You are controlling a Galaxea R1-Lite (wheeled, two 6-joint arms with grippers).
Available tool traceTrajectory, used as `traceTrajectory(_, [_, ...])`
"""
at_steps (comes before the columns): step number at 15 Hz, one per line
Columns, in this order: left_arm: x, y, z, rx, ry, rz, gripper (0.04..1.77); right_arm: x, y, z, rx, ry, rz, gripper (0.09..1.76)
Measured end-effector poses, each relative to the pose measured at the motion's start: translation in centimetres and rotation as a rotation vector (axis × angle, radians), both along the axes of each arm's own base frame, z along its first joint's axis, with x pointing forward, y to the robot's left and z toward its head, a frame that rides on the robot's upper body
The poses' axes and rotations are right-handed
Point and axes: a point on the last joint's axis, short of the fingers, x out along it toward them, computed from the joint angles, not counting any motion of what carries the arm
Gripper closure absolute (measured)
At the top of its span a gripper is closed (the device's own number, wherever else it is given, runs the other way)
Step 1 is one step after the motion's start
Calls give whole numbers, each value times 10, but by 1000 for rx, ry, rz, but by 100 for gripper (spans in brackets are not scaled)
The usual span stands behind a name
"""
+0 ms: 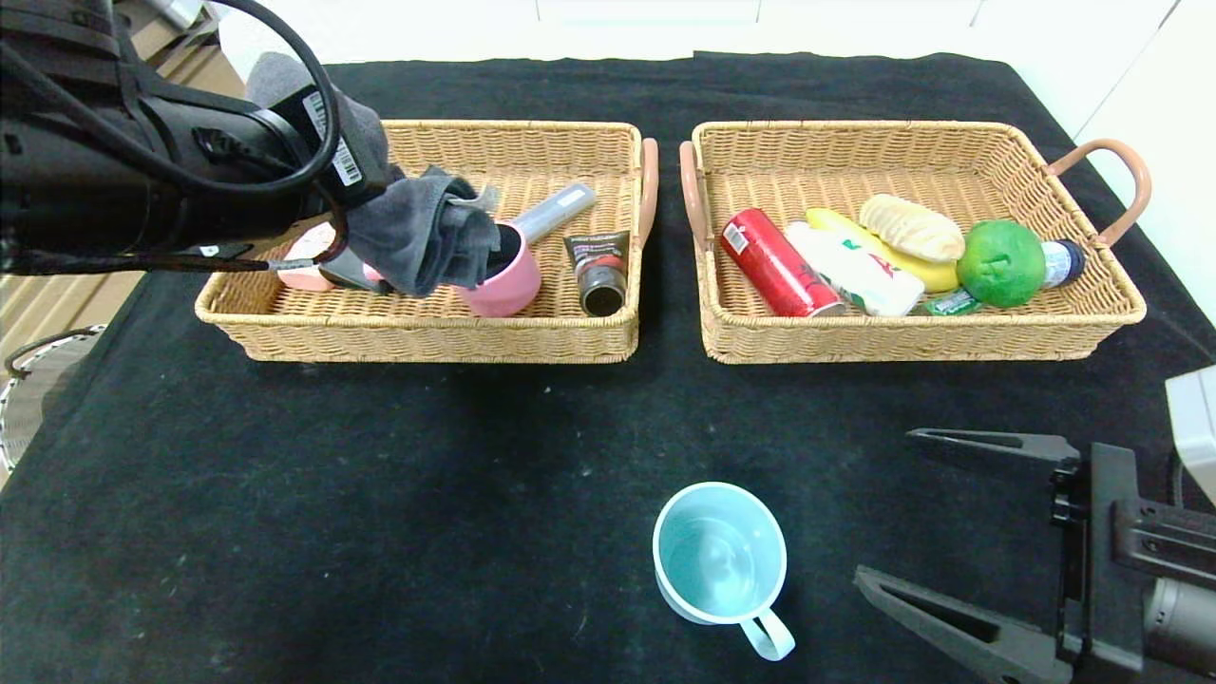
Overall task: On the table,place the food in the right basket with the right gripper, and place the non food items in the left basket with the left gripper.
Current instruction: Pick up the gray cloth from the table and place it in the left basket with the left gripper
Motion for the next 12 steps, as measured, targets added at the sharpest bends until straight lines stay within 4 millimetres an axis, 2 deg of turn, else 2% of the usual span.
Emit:
traceTrajectory(7, [38, 9, -9, 58, -48, 76, 159, -1, 1, 0, -1, 1, 4, 14])
traceTrajectory(11, [48, 7, -13, 80, -56, 83, 159, -1, 0, 0, 0, 0, 4, 14])
traceTrajectory(12, [50, 7, -14, 77, -62, 84, 148, -1, 0, 0, 0, 0, 4, 14])
